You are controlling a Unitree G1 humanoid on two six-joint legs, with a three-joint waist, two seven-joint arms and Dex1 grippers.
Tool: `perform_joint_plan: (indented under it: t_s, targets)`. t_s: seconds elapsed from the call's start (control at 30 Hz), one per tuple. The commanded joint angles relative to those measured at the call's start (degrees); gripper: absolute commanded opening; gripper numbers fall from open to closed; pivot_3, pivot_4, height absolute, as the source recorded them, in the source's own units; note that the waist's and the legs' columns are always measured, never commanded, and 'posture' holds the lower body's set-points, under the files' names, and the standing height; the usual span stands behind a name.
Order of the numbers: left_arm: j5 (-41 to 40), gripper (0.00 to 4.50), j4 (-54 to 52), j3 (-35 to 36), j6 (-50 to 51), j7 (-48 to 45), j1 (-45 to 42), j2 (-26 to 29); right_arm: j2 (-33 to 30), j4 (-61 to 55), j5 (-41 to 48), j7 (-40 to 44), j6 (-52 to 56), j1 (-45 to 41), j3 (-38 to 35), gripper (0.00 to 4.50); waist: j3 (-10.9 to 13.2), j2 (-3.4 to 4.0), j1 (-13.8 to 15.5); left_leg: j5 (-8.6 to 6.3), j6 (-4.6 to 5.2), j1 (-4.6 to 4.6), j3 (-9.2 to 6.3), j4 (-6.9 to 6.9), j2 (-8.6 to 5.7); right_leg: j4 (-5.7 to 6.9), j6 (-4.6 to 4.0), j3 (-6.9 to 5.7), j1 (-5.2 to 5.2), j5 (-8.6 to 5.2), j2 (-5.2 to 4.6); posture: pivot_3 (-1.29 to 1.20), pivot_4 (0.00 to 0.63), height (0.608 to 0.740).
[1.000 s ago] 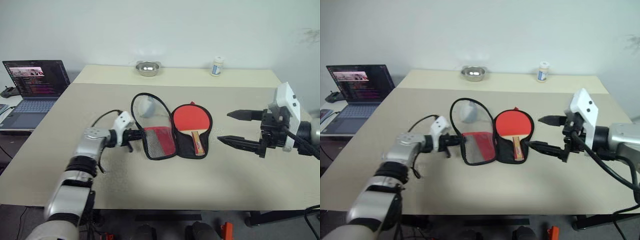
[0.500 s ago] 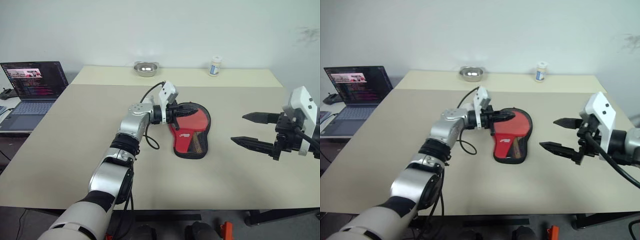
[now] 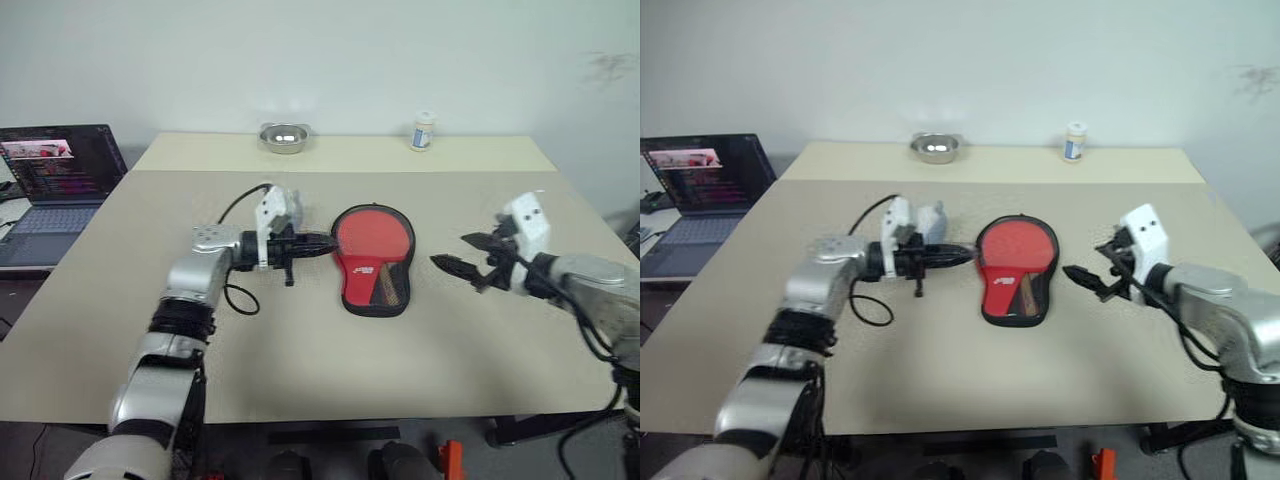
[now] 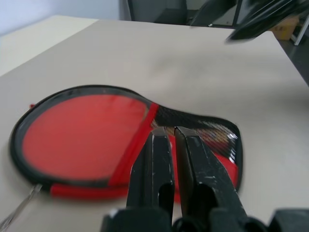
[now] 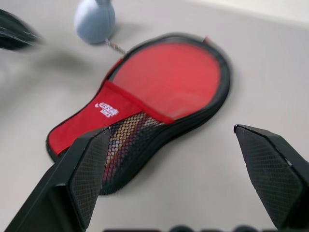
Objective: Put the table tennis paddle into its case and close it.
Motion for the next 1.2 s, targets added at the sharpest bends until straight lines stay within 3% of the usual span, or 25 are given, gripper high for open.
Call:
perform_joint_plan:
  t_s: [0.03,0.13,0.37,0.7,0.8,1.1,1.2]
  targets:
    - [-2.95,0.32,-7.59,2.42,3.57,-1.81,2.25,4.39,3.85,6.79,-4.97,-1.89,-3.58,-4.16,2.72,4.5,0.0,0.0,0.1,0.0,0.0,0.0,0.01,0.01,-0.04,0.0,-0.01,0.0,0.0,0.0,0.0,0.0,0.15,0.74]
    - [-3.63,0.32,-11.18,2.86,5.07,-1.47,4.27,6.98,7.25,13.15,-8.98,-2.23,-6.15,-6.44,5.36,4.5,-0.01,-0.01,0.32,-0.01,0.02,-0.04,0.03,0.05,-0.15,-0.02,-0.01,0.0,0.02,0.01,-0.06,0.0,0.15,0.74]
    - [-4.21,0.32,-14.76,3.57,6.85,1.84,6.27,7.23,12.94,25.45,-16.11,-2.21,-11.76,-8.65,8.44,4.5,-0.01,-0.01,0.48,-0.01,0.03,-0.08,0.03,0.06,-0.16,-0.03,-0.03,0.0,0.01,0.02,-0.08,0.0,0.15,0.74]
    - [-4.15,0.32,-14.98,2.76,6.67,3.41,6.08,7.01,15.99,32.0,-20.76,2.12,-13.62,-9.41,10.57,4.5,-0.02,-0.02,0.04,-0.01,0.03,-0.03,0.03,0.05,-0.12,0.01,-0.04,0.01,0.02,0.03,-0.06,0.0,0.15,0.74]
    - [-3.84,0.27,-14.84,2.3,6.31,3.34,6.14,7.11,17.3,32.96,-21.9,3.56,-13.27,-10.05,11.93,3.93,-0.04,-0.01,-0.15,-0.01,0.03,-0.01,0.04,0.05,-0.11,0.02,-0.04,0.01,0.03,0.03,-0.06,0.0,0.15,0.74]
    - [-3.03,0.27,-14.93,1.69,5.42,2.77,7.38,8.38,21.82,38.53,-22.47,6.85,-10.56,-11.97,12.09,0.92,-0.2,-0.1,-0.58,-0.01,0.02,0.19,0.06,0.05,0.09,0.06,-0.05,0.04,0.15,0.04,-0.04,0.0,0.15,0.74]
    - [-3.04,0.27,-14.8,1.96,5.16,2.17,8.51,9.32,23.17,38.14,-21.28,7.79,-9.28,-12.62,10.53,0.11,-0.2,-0.1,-0.76,-0.02,0.02,0.74,0.13,-0.06,0.17,-0.02,-0.03,0.05,0.68,0.01,-0.02,0.0,0.15,0.74]
